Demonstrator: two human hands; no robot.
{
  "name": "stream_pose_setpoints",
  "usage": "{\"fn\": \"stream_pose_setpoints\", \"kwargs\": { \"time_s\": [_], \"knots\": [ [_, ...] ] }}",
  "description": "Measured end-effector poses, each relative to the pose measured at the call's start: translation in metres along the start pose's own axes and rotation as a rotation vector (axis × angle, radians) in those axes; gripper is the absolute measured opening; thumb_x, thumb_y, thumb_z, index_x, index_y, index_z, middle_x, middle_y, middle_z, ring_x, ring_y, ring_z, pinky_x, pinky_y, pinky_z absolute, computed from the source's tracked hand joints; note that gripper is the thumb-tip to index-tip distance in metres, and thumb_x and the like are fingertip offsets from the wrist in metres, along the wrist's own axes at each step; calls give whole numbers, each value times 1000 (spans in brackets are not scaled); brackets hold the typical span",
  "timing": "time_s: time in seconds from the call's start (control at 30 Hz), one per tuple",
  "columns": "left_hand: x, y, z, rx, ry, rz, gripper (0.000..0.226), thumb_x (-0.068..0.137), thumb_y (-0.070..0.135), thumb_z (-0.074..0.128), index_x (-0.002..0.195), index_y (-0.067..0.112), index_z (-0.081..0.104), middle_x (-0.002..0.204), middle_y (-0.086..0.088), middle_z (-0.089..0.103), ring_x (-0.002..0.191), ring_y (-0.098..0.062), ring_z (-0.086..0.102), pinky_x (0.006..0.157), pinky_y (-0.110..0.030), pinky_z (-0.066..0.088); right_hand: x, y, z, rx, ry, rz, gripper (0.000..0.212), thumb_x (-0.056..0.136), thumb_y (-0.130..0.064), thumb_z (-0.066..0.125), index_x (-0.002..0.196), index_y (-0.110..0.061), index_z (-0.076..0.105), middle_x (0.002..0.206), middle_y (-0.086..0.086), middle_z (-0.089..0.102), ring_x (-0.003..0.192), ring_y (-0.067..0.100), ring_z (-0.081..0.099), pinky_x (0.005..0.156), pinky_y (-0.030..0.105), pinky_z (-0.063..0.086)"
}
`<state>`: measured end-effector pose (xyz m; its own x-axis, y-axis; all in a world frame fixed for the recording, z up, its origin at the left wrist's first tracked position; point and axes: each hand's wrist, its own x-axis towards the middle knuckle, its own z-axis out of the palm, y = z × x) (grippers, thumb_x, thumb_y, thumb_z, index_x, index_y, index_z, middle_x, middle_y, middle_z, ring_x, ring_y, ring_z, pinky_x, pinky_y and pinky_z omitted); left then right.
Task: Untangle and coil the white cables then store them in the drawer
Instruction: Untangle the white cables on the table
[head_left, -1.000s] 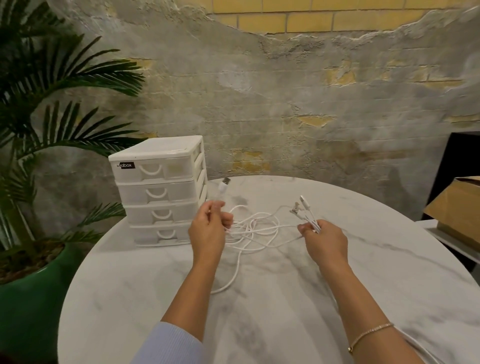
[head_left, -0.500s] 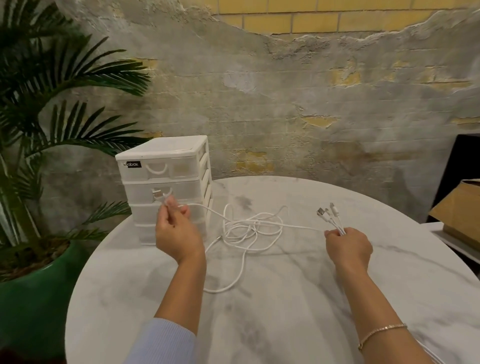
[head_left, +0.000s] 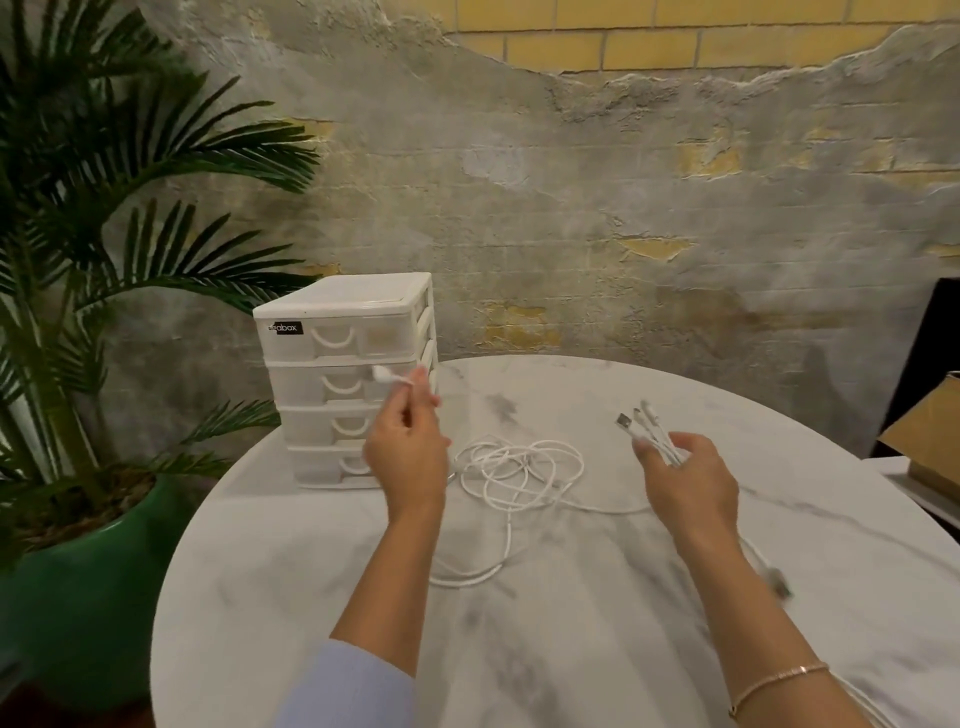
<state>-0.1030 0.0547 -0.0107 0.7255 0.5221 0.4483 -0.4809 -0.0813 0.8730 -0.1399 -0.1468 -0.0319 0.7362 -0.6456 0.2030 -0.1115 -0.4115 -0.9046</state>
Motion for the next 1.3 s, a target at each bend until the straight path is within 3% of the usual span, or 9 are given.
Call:
{"fn": "stream_pose_setpoints", "kwargs": {
  "time_s": [0.1,0.27,0.37,0.5,0.7,0.9,1.07,1.2,1.3],
  "knots": [
    [-12,-2,7,64,-269,-65,30,93,32,56,66,22,62,56,3,53,51,-14,44,51,-28,43,-6,-11,8,28,-100,-151,22,93,-28,52,75,-16,57,67,0,51,75,27,50,66,31,33],
    [-33,-3,19,156,-600,-125,30,89,28,62,60,21,66,54,9,61,48,-6,46,56,-28,41,-25,-24,24,351,-290,-56,28,96,-35,47,76,-24,63,55,-11,42,54,9,38,54,25,31],
    [-47,-2,24,119,-711,-136,14,88,21,64,78,23,74,54,9,60,46,1,45,55,-18,38,-30,-26,26,484,-379,43,30,97,-37,46,80,-20,63,47,-14,41,47,8,32,43,22,26],
    [-55,-3,27,179,-732,-37,21,87,21,63,103,31,73,51,10,59,48,0,49,56,-8,39,-33,-26,25,451,-427,62,30,92,-41,53,75,-17,55,49,-10,45,34,1,35,40,20,25],
    [-53,-4,27,269,-713,52,17,89,18,58,91,24,74,40,15,50,44,-2,45,51,-8,36,-35,-26,30,358,-446,10,33,93,-35,53,67,-16,48,59,-2,49,31,0,39,39,20,26],
    [-52,-9,27,330,-744,36,15,89,28,57,93,27,71,52,1,56,55,-15,51,70,-37,50,-34,-24,30,338,-444,-15,32,96,-35,49,75,-11,53,45,-10,45,30,0,38,34,16,26],
    [-42,-12,18,536,-904,112,28,87,44,60,80,19,69,58,9,54,58,-2,48,65,-24,43,-21,-19,26,387,-265,13,33,98,-35,44,73,-15,50,58,-1,41,50,13,36,47,25,29],
    [-26,-9,9,563,-912,71,27,85,39,64,69,18,68,55,11,50,50,2,45,52,-11,33,-1,-14,13,623,-97,131,32,100,-35,39,72,-20,43,62,-1,35,34,4,30,33,15,22],
    [-19,-6,1,478,-850,-43,26,88,38,62,65,25,64,56,13,57,54,0,47,56,-12,37,8,-16,2,801,-59,211,33,101,-32,37,72,-17,40,65,0,35,25,0,22,30,10,16]
  ]
}}
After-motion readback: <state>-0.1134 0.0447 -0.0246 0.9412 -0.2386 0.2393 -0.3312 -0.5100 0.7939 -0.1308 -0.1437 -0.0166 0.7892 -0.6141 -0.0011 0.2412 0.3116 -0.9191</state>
